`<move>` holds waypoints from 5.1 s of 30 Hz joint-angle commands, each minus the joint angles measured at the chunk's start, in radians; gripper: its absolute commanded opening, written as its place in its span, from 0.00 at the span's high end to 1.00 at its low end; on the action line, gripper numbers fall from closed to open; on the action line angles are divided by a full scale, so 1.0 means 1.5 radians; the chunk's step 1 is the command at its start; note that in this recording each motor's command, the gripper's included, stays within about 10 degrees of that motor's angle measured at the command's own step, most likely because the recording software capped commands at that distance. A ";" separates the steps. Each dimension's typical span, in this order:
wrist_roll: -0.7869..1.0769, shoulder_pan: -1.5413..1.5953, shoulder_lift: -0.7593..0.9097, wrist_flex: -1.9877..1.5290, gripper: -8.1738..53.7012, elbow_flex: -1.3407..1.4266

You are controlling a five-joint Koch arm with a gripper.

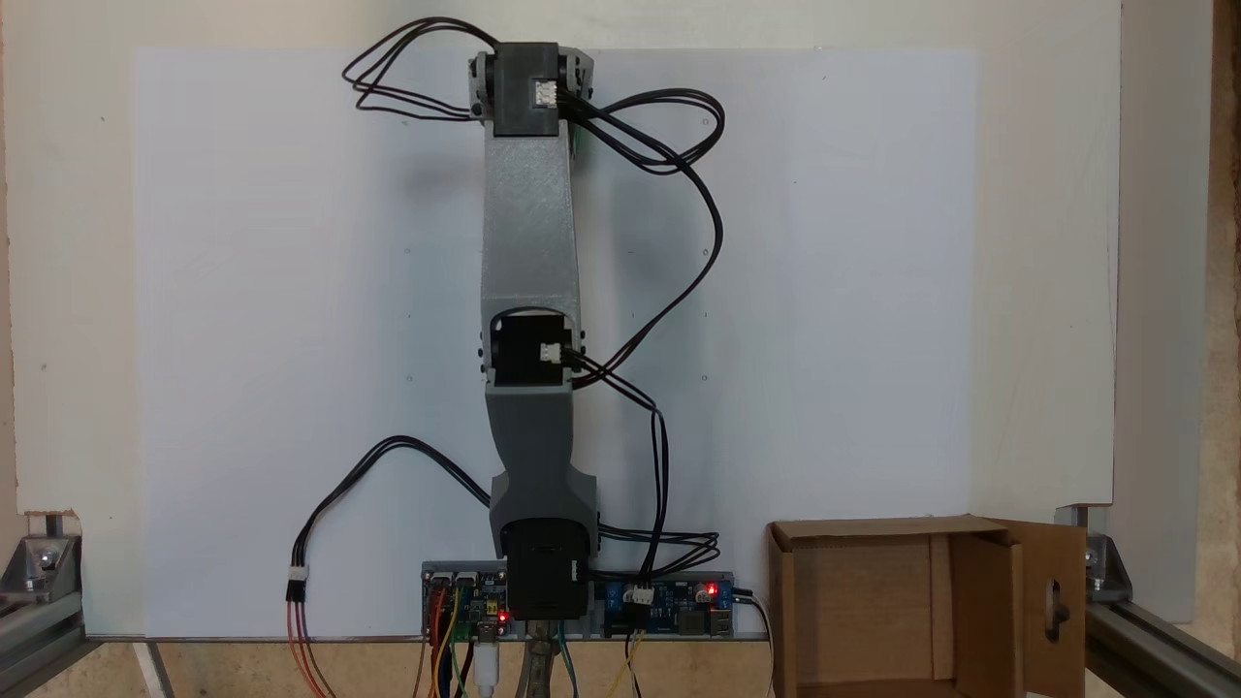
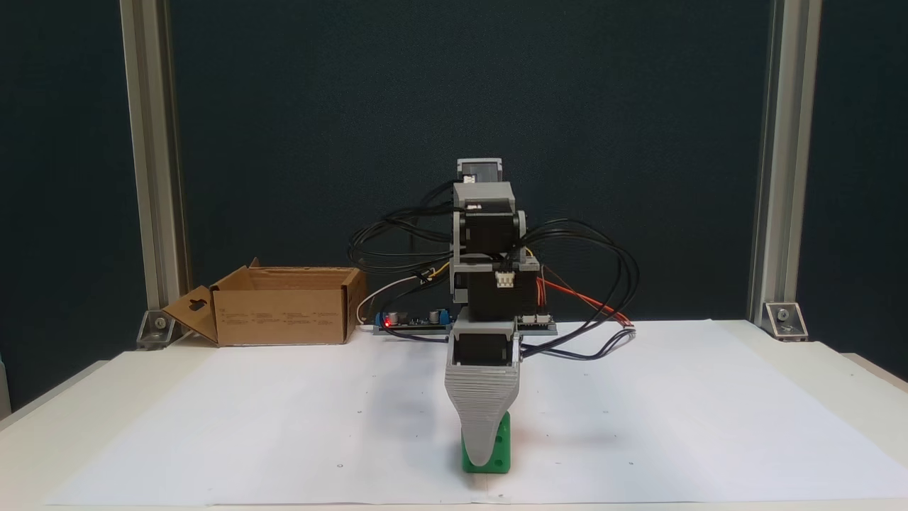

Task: Grasp a green dice and put it in the bin.

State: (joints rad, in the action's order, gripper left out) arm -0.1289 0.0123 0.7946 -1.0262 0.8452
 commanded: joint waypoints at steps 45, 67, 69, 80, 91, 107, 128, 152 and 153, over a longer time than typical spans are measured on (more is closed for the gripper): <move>-0.016 -0.024 -0.018 0.009 0.23 -0.012; -0.025 -0.040 0.076 -0.026 0.68 -0.012; -0.025 -0.051 0.130 -0.043 0.68 -0.012; -0.025 -0.056 0.363 -0.123 0.68 0.003; 0.028 -0.257 0.402 -0.135 0.68 0.020; 0.257 -0.881 0.435 -0.136 0.68 0.055; 0.465 -1.262 0.377 0.160 0.68 0.286; 0.458 -1.228 0.392 0.180 0.23 0.317; 0.448 -1.222 0.405 0.181 0.23 0.314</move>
State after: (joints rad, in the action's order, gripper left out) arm 0.5001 -1.8362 1.3361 -0.7793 1.3438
